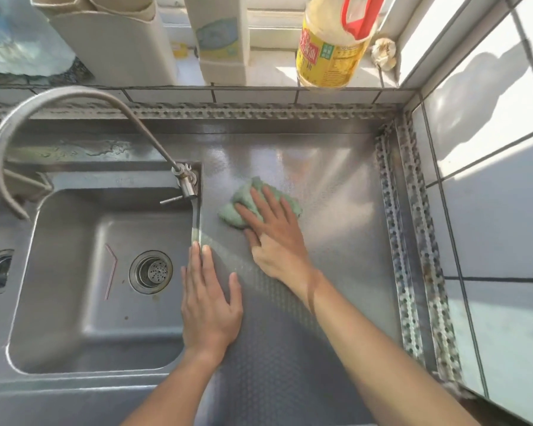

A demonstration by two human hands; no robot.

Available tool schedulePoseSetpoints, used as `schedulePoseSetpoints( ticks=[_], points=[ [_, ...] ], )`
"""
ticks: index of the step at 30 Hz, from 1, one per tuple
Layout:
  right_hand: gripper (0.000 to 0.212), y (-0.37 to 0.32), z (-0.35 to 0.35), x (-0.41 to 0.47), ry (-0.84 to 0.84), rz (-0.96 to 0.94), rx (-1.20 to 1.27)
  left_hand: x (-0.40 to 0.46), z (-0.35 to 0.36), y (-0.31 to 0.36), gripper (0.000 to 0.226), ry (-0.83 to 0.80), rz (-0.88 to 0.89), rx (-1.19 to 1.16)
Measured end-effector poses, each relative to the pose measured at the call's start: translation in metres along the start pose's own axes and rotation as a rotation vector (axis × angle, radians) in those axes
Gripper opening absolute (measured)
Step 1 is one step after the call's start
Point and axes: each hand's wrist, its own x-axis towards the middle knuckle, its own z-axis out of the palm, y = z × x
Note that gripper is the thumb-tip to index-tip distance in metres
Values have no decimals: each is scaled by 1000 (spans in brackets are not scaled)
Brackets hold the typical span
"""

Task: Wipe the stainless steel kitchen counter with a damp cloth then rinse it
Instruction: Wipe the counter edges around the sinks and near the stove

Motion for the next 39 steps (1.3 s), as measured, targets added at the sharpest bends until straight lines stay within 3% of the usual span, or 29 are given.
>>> schedulePoseSetpoints(
  ticks=[4,8,13,15,18,24,28,34,36,39],
  points=[
    [53,30,-2,-104,-100,-103,-51,-1,-2,0,74,-9,-1,-15],
    [52,84,-32,-140,-24,189,-75,0,-4,3,74,-1,-2,-29],
    [53,72,-33,-66,135,535,-58,0,-4,3,72,0,7,-42],
    [52,42,-20,-42,153,502,-20,0,-3,2,72,4,16,-44],
    [51,-1,6,-52,123,303,-13,1,-1,0,72,11,27,-43],
    [53,-13,29,-210,-32,84,-71,1,2,-5,72,30,57,-57],
    [54,19,9,-266,-48,249,-109,0,0,-3,72,22,59,-92],
    [53,-10,17,-182,246,725,31,-1,-3,-5,73,2,82,-134],
    [55,-34,30,-162,275,731,15,0,-3,-8,72,-11,91,-156],
    [55,-66,47,-168,228,597,-34,0,-7,-11,71,-59,109,-201]
  ],
)
